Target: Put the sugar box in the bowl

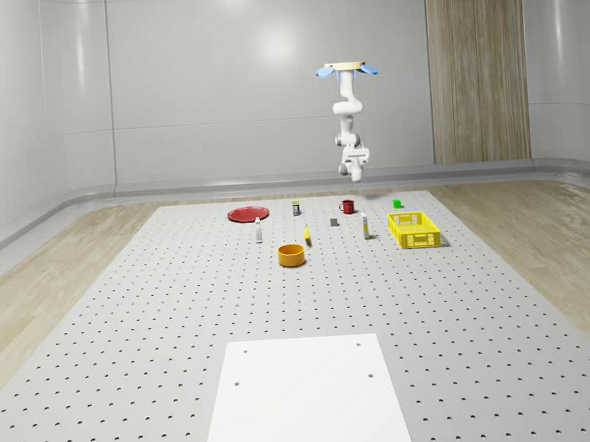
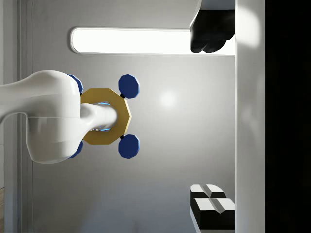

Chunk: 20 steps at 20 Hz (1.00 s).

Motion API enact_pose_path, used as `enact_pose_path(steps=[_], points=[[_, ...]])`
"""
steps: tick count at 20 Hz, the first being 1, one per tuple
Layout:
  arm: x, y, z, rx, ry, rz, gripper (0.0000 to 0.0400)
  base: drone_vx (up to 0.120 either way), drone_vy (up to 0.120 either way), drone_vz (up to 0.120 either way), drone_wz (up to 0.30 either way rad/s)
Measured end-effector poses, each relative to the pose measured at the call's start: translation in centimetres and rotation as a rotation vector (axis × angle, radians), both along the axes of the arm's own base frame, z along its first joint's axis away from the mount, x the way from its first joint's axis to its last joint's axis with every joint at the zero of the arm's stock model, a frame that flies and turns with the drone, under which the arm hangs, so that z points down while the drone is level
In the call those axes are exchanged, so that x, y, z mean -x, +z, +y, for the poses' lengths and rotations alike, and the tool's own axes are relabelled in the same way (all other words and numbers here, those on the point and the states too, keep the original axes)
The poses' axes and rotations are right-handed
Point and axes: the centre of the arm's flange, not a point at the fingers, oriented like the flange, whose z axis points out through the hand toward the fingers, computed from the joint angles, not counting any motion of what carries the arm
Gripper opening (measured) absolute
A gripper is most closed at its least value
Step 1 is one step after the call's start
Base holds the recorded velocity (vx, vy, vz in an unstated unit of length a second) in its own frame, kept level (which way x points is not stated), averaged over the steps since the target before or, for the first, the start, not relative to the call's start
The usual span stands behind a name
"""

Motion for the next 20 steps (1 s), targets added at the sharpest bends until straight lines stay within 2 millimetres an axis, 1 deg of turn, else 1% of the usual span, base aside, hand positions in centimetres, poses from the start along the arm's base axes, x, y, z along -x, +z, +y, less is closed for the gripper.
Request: enact_pose_path(steps=[20], points=[[0.15, 0.00, 0.32, 0.032, -0.001, -0.015, 0.0400, 0.120, 0.000, 0.000, 0.000]])
